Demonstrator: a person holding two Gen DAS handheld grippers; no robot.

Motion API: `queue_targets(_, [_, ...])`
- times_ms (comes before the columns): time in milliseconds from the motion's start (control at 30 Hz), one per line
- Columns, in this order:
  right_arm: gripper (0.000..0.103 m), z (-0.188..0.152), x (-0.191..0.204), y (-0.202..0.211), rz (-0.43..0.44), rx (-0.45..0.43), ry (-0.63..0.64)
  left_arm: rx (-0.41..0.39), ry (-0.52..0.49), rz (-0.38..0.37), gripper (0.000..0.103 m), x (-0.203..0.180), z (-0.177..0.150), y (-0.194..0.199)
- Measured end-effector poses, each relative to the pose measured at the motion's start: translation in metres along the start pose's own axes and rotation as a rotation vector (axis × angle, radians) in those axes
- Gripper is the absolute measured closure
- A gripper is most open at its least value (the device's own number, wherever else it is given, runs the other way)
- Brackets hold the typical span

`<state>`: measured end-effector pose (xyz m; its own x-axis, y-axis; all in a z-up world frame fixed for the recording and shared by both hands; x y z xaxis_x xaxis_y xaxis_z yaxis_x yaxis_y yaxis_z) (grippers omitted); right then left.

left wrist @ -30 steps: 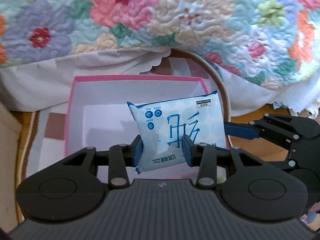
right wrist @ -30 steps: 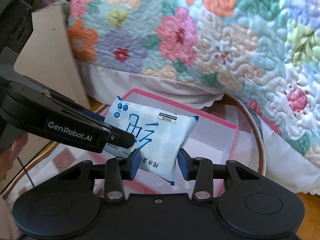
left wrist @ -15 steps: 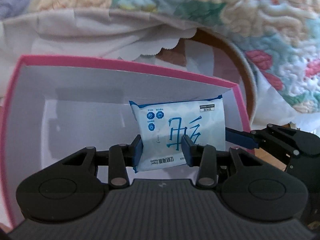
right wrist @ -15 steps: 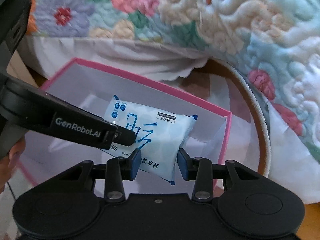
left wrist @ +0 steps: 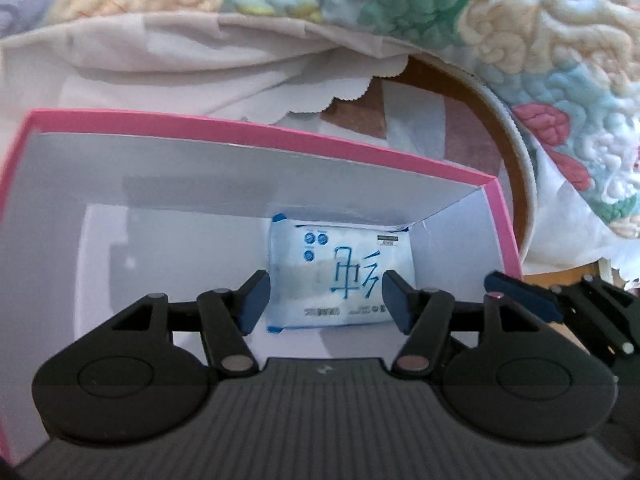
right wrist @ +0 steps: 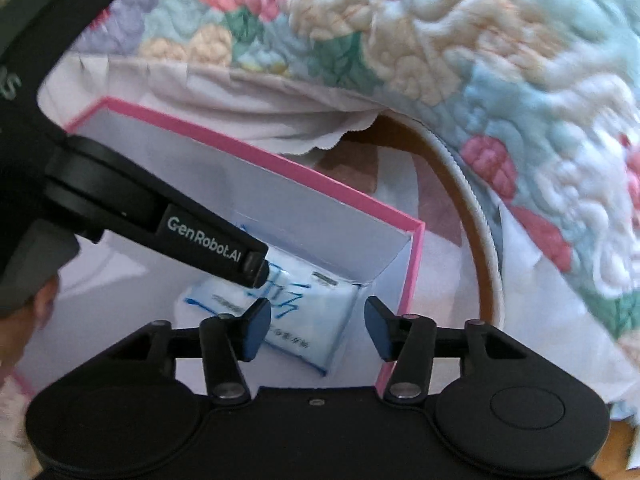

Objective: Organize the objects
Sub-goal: 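Lower the wipes pack into the pink box and open both grippers, then move both grippers back toward the purple plush toy beside the yarn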

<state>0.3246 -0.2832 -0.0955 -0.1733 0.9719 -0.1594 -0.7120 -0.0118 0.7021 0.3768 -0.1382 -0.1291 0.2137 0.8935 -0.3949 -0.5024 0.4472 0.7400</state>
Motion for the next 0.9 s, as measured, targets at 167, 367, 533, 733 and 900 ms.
queue_targets(167, [0.040,-0.007,-0.002,0.030,0.107,-0.044,-0.103,-0.010,-0.036,0.046,0.041,0.000,-0.007,0.036])
queue_targets(367, [0.033,0.002,-0.003,0.068,0.177,-0.083,-0.151,-0.017,-0.111,0.074,0.040,-0.005,-0.005,0.092])
queue_targets(533, [0.029,0.013,-0.002,0.109,0.234,-0.068,-0.145,-0.068,-0.186,0.074,0.030,-0.018,-0.003,0.155])
queue_targets(733, [0.028,0.013,0.002,0.162,0.284,-0.095,-0.166,-0.049,-0.296,0.097,0.024,-0.034,-0.028,0.210])
queue_targets(900, [0.021,-0.008,0.014,0.202,0.294,-0.130,-0.132,-0.012,-0.340,0.107,0.024,-0.035,-0.057,0.239])
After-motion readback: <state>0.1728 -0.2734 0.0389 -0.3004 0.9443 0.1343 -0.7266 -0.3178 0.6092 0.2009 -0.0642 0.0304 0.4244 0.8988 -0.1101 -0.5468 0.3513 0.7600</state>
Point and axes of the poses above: each gripper's, at about its wrist camera, not at the fingertips, and y roughly against the way its jaws point, x to its left, z to its top, the point moved 3 cm from there along -y, roughly the way its jaws point, and after that the axes turned 12 degrees about -x, right-handed, at the moved point
